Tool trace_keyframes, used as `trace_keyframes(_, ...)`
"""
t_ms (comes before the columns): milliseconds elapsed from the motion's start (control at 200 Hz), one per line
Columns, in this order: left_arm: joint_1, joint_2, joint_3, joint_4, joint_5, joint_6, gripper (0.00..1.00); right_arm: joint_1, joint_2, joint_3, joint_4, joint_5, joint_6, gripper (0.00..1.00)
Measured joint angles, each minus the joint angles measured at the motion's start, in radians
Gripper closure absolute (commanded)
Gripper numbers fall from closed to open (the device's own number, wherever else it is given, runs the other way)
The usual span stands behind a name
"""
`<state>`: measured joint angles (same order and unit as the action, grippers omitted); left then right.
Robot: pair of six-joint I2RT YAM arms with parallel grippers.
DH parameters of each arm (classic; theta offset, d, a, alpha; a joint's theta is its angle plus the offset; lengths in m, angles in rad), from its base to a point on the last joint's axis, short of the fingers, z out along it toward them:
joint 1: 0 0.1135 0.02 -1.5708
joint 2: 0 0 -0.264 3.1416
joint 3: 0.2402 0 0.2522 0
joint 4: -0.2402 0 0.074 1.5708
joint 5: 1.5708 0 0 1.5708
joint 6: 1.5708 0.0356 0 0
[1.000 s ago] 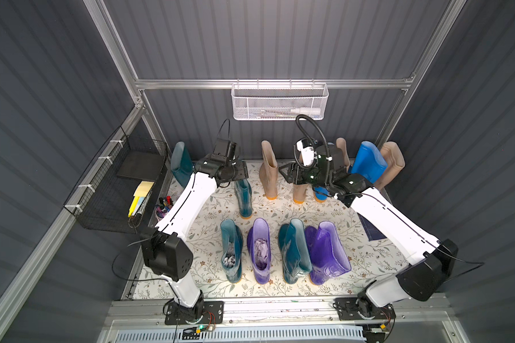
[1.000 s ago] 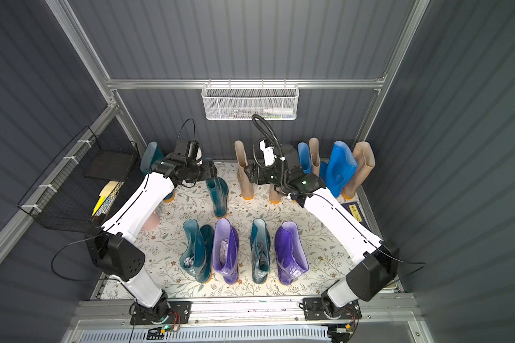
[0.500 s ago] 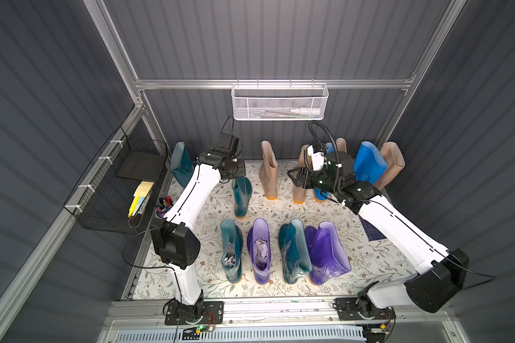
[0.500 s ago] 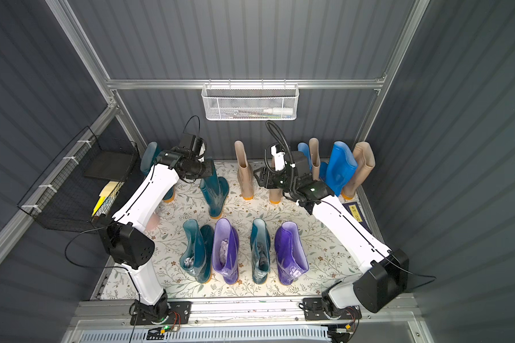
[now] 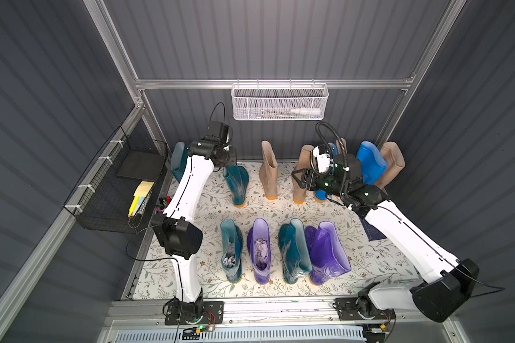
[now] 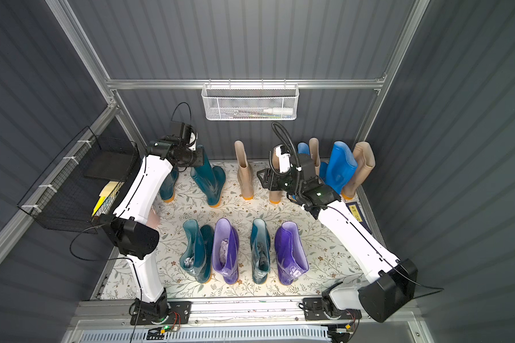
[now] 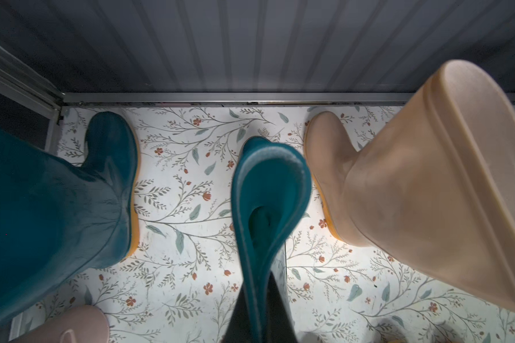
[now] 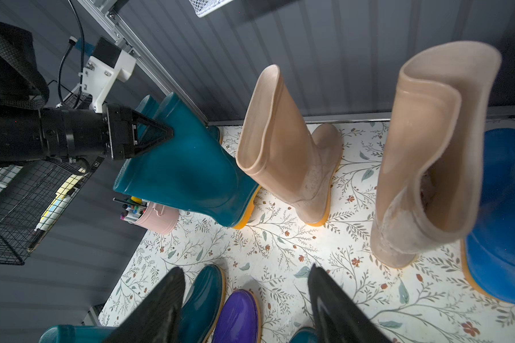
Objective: Match and arrange rain boots in pairs
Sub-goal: Pick up the rain boot at the center of the board, then pair a pair of rain boots at the corner of the board.
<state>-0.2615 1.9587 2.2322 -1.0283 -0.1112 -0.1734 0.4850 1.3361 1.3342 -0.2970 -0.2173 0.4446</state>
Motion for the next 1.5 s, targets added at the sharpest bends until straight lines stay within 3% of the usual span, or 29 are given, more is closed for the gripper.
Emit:
trace_keyframes(740,0.223,0.095,0.024,0.076,0.001,0.164,1.0,0.0,-0.003,-0.02,-0.005,-0.012,0.02,0.32)
trace_keyframes(1501,0.294,0.165,0.079,0.123,0.054,0.171,1.0,0.0,-0.004,-0.02,-0.003,-0.029,0.045,0.33)
